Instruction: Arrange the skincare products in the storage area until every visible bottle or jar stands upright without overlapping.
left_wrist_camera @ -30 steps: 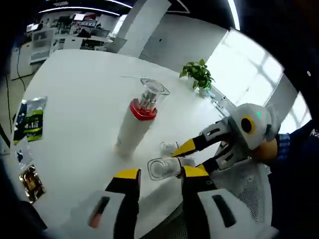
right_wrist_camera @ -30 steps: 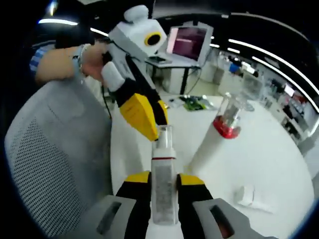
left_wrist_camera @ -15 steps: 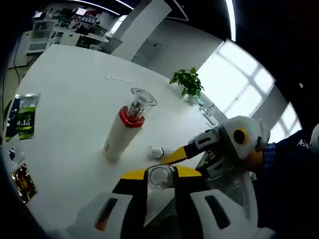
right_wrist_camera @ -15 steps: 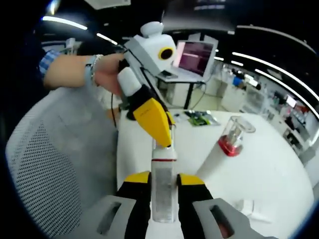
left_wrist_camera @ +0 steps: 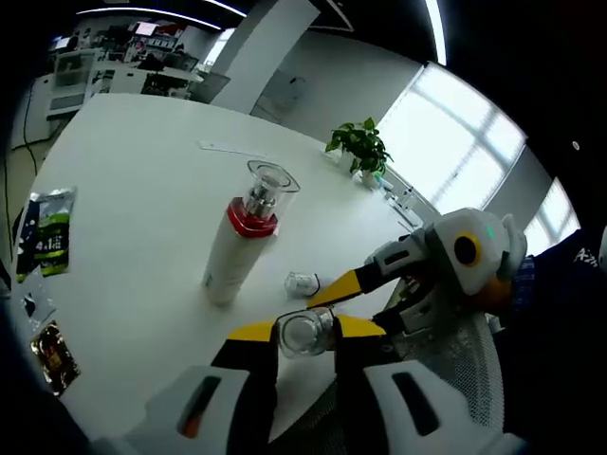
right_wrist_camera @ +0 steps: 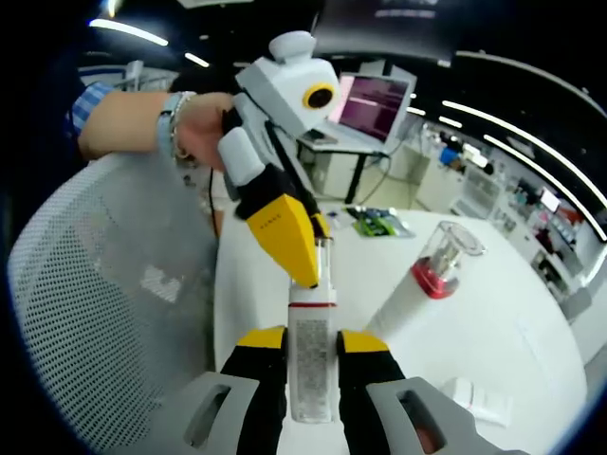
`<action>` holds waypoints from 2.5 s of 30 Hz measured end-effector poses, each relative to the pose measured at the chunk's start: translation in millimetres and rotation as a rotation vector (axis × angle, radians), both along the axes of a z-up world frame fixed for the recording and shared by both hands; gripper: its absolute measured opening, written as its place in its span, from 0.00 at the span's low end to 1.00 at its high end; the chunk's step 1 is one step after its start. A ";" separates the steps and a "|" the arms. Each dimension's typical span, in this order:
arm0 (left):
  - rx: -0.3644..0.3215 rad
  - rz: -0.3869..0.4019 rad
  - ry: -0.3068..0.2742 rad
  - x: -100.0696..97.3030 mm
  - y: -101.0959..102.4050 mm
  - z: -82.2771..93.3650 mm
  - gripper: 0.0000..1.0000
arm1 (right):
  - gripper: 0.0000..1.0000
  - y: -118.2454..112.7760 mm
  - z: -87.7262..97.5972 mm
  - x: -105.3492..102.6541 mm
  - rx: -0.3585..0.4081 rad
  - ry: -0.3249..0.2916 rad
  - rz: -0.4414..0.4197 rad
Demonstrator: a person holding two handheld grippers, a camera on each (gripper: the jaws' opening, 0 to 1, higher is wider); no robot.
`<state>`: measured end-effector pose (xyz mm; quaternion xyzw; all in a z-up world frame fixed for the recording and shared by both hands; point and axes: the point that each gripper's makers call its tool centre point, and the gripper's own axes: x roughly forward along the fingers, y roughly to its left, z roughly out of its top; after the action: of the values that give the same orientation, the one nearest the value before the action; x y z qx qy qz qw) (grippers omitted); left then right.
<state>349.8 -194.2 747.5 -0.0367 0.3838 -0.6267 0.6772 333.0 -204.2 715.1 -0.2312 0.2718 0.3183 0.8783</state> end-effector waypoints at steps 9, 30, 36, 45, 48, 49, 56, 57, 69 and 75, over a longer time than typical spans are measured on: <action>-0.096 -0.042 -0.104 -5.6 -9.7 23.4 0.15 | 0.14 -9.7 15.6 -2.7 -0.167 0.095 -0.296; -0.090 -0.022 -0.208 -11.0 -7.7 24.2 0.15 | 0.14 -11.3 16.0 0.8 -0.252 -0.069 -0.307; -0.088 -0.016 -0.253 -11.1 -8.0 26.7 0.15 | 0.14 -14.2 18.9 6.1 -0.265 -0.107 -0.297; -0.140 0.019 -0.236 -6.2 -10.3 27.8 0.16 | 0.14 -16.4 20.9 7.4 -0.243 -0.104 -0.292; -0.067 0.011 -0.161 -9.9 -7.5 13.7 0.20 | 0.14 -10.4 35.4 14.3 -0.200 -0.167 -0.273; -0.057 -0.015 -0.154 -14.0 -8.4 10.1 0.16 | 0.14 -7.9 38.0 14.6 -0.175 -0.171 -0.274; -0.034 -0.052 -0.241 -8.2 -10.3 6.5 0.13 | 0.14 -9.7 28.4 11.6 -0.275 -0.169 -0.236; -0.035 -0.048 -0.233 -9.9 -8.6 6.7 0.13 | 0.14 -9.1 28.7 12.4 -0.262 -0.165 -0.240; 0.005 -0.163 -0.422 -19.7 0.6 11.4 0.01 | 0.21 2.0 20.4 5.4 -0.075 -0.006 -0.183; 0.067 -0.174 -0.304 -1.1 -8.2 -6.4 0.00 | 0.20 5.2 5.6 9.7 -0.085 0.022 -0.177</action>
<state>348.7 -202.4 741.1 0.1146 0.2993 -0.6679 0.6717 342.7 -199.0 720.7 -0.2399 0.3138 0.2303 0.8894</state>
